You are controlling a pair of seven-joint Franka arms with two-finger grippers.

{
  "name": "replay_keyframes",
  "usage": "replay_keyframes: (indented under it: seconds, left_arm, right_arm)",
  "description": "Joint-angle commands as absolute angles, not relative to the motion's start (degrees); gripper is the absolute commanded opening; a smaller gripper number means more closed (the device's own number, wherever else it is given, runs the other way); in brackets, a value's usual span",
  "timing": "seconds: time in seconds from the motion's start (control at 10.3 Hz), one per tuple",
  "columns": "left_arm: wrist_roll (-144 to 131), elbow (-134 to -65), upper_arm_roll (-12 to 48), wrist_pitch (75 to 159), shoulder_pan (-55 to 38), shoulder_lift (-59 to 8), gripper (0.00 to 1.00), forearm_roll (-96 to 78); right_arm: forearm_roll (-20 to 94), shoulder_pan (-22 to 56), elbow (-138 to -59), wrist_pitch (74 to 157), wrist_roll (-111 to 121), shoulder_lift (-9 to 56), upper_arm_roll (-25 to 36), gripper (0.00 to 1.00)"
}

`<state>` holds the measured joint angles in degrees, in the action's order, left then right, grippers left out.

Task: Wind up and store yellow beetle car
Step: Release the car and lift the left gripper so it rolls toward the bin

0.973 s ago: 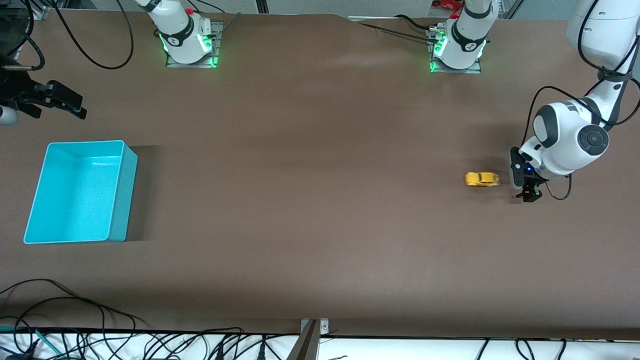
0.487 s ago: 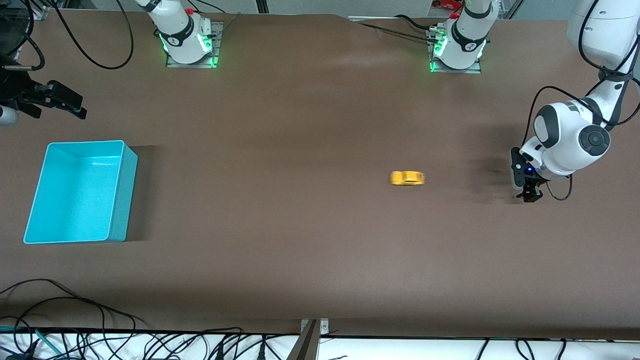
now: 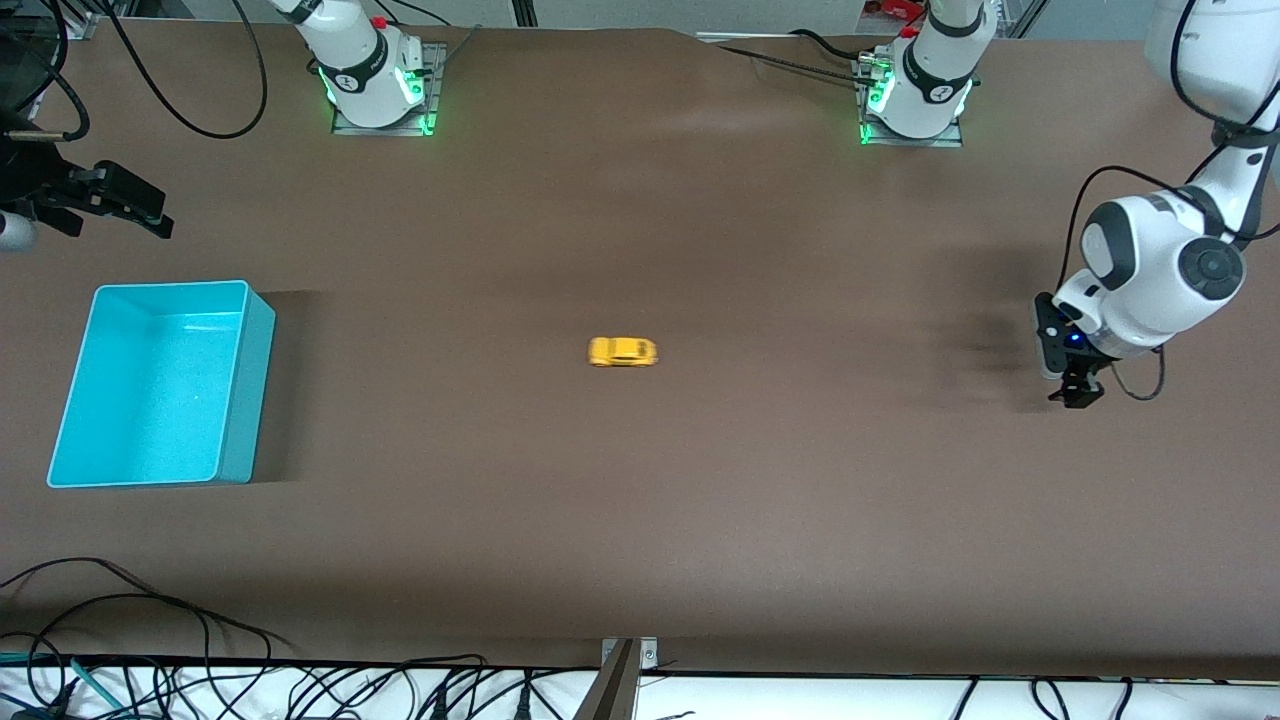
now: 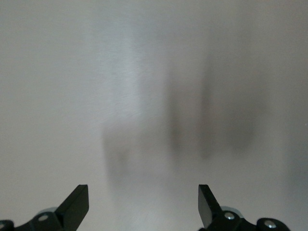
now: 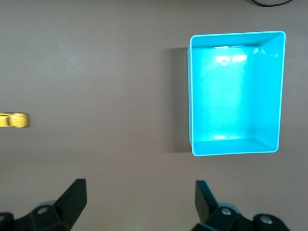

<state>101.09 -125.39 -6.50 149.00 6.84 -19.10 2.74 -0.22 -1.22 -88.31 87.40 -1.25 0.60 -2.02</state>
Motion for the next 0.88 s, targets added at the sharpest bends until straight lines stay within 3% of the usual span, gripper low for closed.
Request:
replay_keyframes:
  seconds: [0.0,0.78]
  left_arm:
    - [101.5,-126.9,-6.4,147.6,7.1,-13.9,1.00,3.9]
    - [101.3,-125.8,-5.7,131.7,2.2,8.0,1.00,2.3]
  right_arm:
    - [0.1,-1.3,-87.6,86.7,-1.4,0.3,-2.2,1.00]
    - [2.1,-1.3,-87.6,86.8,-4.6,0.7,-2.2,1.00]
